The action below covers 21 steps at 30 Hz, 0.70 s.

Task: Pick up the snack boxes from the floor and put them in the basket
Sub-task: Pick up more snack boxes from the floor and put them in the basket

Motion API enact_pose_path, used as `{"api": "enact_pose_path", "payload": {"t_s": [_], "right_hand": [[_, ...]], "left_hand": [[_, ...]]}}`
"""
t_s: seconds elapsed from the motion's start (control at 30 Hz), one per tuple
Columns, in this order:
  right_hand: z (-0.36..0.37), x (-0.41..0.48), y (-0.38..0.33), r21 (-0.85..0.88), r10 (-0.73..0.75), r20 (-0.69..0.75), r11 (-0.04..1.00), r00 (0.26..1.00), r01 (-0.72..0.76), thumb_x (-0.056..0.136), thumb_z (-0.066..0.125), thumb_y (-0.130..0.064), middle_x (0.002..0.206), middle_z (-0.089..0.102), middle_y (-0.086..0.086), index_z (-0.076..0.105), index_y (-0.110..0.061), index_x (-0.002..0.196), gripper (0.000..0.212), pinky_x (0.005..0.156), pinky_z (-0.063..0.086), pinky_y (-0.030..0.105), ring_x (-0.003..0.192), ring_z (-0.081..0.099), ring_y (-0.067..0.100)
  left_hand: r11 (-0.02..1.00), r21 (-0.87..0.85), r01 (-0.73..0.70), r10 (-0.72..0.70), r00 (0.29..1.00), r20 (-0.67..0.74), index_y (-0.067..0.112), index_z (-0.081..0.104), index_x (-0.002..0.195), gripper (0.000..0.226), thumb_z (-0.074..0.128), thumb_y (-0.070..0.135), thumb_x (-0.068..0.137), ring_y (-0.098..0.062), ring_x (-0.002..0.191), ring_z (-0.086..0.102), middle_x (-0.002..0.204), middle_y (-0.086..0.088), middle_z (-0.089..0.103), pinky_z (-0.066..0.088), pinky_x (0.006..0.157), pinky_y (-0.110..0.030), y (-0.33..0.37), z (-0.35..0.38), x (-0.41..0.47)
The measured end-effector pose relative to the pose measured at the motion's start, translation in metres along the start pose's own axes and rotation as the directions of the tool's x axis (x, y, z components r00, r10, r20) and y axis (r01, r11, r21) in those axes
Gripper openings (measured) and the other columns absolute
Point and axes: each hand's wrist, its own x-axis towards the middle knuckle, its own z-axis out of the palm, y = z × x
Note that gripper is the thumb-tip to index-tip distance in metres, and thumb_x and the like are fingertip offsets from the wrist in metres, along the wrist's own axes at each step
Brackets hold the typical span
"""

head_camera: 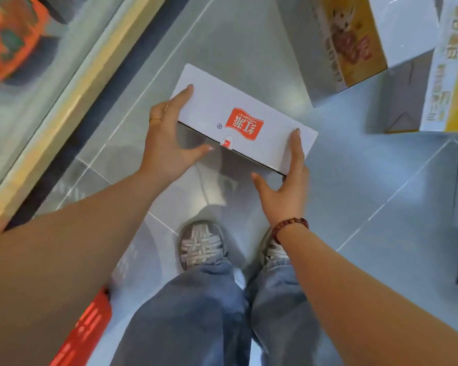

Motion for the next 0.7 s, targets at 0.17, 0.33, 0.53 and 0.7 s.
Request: {"api": "enact_pose_path", "payload": {"t_s": [0.17, 0.33, 0.53, 0.7], "right_hand": [[-0.025, 0.023, -0.023, -0.011, 0.013, -0.018, 1.000, 1.000, -0.013, 0.082, 0.069, -0.019, 0.110, 0.049, -0.006, 0.031, -0.036, 0.143, 0.073, 0.092, 0.047, 0.029, 0.090, 0.055, -0.010], [-0.076, 0.017, -0.086, -0.080, -0.078, 0.058, 0.993, 0.995, 0.083, 0.085, 0.065, -0.027, 0.107, 0.047, 0.001, 0.036, -0.038, 0.140, 0.063, 0.091, 0.045, 0.029, 0.090, 0.051, 0.007], [-0.148, -0.015, -0.202, -0.031, -0.288, 0.124, 0.955, 0.950, 0.293, 0.086, 0.064, -0.020, 0.133, 0.043, 0.008, 0.042, -0.034, 0.134, 0.054, 0.091, 0.044, 0.015, 0.118, 0.050, 0.022], [-0.212, -0.073, -0.320, -0.107, -0.434, 0.139, 0.887, 0.890, 0.449, 0.087, 0.061, -0.029, 0.097, 0.052, 0.004, 0.043, -0.036, 0.131, 0.048, 0.075, 0.040, 0.026, 0.088, 0.049, 0.010]], "left_hand": [[0.997, -0.061, 0.035, -0.038, 0.998, -0.042, 0.023, 0.045, 0.135, 0.077, 0.082, 0.016, 0.067, -0.006, 0.113, 0.037, 0.128, -0.011, 0.041, 0.031, 0.088, 0.002, 0.030, -0.008, 0.000], [0.991, -0.120, 0.064, -0.081, 0.986, -0.144, 0.022, 0.053, 0.125, 0.064, 0.081, 0.011, 0.068, 0.014, 0.092, 0.036, 0.122, -0.014, 0.043, 0.029, 0.082, 0.007, 0.082, -0.057, -0.015], [0.956, -0.280, 0.083, -0.173, 0.933, -0.315, 0.042, 0.059, 0.110, 0.054, 0.081, 0.041, 0.061, -0.010, 0.107, 0.052, 0.113, -0.005, 0.049, 0.044, 0.097, -0.027, 0.185, -0.155, -0.046], [0.974, -0.218, 0.058, -0.156, 0.870, -0.468, 0.041, 0.055, 0.117, 0.055, 0.077, 0.047, 0.066, -0.016, 0.112, 0.047, 0.121, -0.007, 0.052, 0.041, 0.095, -0.027, 0.269, -0.250, -0.103]]}}
